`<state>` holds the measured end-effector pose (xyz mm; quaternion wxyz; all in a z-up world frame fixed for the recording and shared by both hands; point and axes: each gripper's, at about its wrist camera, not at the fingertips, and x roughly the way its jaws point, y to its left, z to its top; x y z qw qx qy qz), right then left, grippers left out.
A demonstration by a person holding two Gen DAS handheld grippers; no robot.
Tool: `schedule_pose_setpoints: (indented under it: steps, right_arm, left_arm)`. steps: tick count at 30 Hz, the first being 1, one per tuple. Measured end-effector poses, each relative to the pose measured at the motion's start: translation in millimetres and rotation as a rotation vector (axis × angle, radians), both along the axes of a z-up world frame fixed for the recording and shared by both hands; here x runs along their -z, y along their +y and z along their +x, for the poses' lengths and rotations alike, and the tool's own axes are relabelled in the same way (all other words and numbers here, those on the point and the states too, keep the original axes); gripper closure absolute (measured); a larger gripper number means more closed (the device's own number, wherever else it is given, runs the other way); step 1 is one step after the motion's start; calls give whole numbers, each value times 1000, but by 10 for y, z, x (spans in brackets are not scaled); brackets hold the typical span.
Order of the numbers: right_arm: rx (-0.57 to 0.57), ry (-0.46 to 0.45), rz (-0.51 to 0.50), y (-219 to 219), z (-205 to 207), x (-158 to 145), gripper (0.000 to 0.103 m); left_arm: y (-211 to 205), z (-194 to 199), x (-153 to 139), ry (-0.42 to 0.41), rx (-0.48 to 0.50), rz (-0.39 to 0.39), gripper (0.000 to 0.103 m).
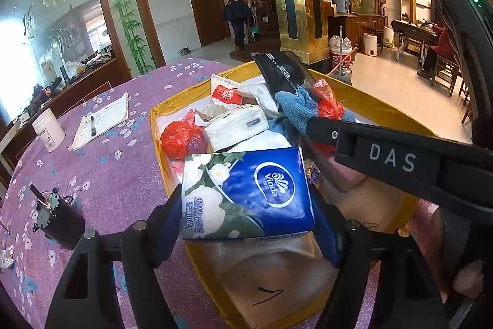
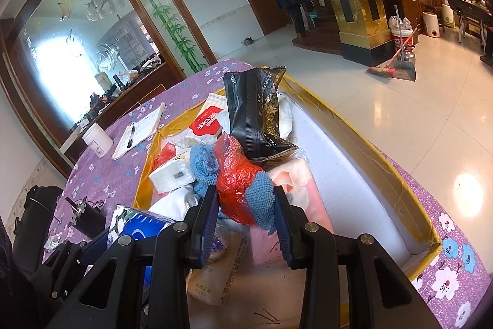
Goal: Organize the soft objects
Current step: 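Carry the tissue pack and knit toy over the box with both tools, then lower the tissue pack and knit toy into the box and open both tools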
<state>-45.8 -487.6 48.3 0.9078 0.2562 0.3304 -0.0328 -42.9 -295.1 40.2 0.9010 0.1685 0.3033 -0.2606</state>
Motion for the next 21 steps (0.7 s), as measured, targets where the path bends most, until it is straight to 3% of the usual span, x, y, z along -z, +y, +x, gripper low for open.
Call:
schedule_pose_setpoints:
  steps: [13, 15, 21]
  right_arm:
    - [2, 0, -3, 0, -1, 5, 63]
    - [3, -5, -4, -7, -17, 4, 60]
    - [25, -61, -12, -45, -137, -54, 39]
  left_arm:
    - [1, 1, 10, 2, 0, 0, 29]
    - [2, 10, 11, 6, -1, -3, 24]
    - [41, -44, -56, -33, 14, -18, 15]
